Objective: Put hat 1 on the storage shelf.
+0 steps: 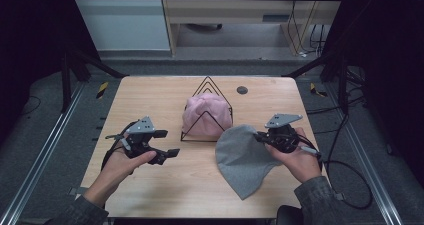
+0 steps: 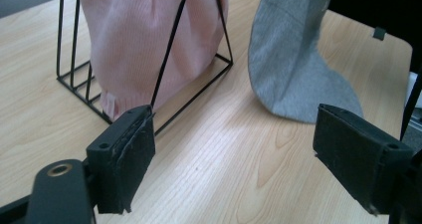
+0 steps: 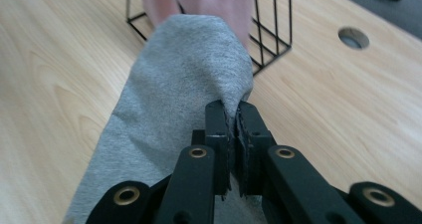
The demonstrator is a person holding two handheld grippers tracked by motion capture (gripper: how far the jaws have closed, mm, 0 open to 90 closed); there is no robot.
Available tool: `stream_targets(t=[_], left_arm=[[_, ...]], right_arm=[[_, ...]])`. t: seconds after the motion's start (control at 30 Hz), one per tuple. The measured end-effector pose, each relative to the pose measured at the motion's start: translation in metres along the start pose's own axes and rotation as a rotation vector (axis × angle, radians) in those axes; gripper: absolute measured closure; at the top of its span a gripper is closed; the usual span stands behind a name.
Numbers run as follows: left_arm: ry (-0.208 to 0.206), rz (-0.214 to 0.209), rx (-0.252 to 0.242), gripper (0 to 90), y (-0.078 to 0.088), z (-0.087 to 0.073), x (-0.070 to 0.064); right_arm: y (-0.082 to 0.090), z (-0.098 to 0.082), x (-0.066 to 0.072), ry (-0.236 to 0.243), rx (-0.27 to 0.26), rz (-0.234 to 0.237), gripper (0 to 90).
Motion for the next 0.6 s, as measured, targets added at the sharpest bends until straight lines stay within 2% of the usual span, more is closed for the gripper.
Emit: stream_targets(t=[0.07, 0.13, 0.17, 0.23, 0.37, 0.43, 0.5, 0.53, 0.6], left_arm=[[-0.001, -0.003, -0.009, 13.3, -0.002, 0.002, 0.003], [0.007, -0.036, 0.002, 13.4, -0.007, 0.002, 0.008], [0.007, -0.036, 0.002, 13.4, -0.007, 0.002, 0.008], [0.014, -0.055, 0.01, 13.7, -0.009, 0.0, 0.012], [0.023, -0.074, 0.017, 13.6, -0.007, -0.003, 0.012], [0.0, -0.074, 0.026, 13.2, -0.007, -0.005, 0.011], [0.0, -0.072, 0.019, 13.1, -0.007, -0.005, 0.011], [0.007, -0.077, 0.003, 13.0, -0.007, -0.004, 0.009], [0.016, -0.069, -0.018, 13.0, -0.005, -0.003, 0.006]], right_arm=[[0.003, 0.006, 0.007, -0.003, -0.014, 0.003, 85.8], [0.006, 0.012, 0.014, -0.007, -0.018, 0.014, 85.8], [0.006, 0.012, 0.014, -0.007, -0.018, 0.014, 85.8], [0.008, 0.023, 0.018, -0.009, -0.022, 0.012, 85.8], [0.01, 0.036, 0.023, -0.025, -0.056, 0.025, 85.8], [0.014, 0.049, 0.033, 0.002, -0.096, 0.04, 85.8], [0.016, 0.052, 0.034, 0.008, -0.105, 0.045, 85.8], [0.019, 0.061, 0.036, 0.024, -0.129, 0.052, 85.8], [0.023, 0.067, 0.038, 0.031, -0.142, 0.053, 85.8]])
Point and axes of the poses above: each handheld gripper's, and its own axes: y roughly backward along the jaws, z roughly out of its top, x roughly to its left, the point moved 4 cm from there along -y, roughly forward along the jaws, and after that the axes turned 7 degrees about -x, right-handed, at the moved point
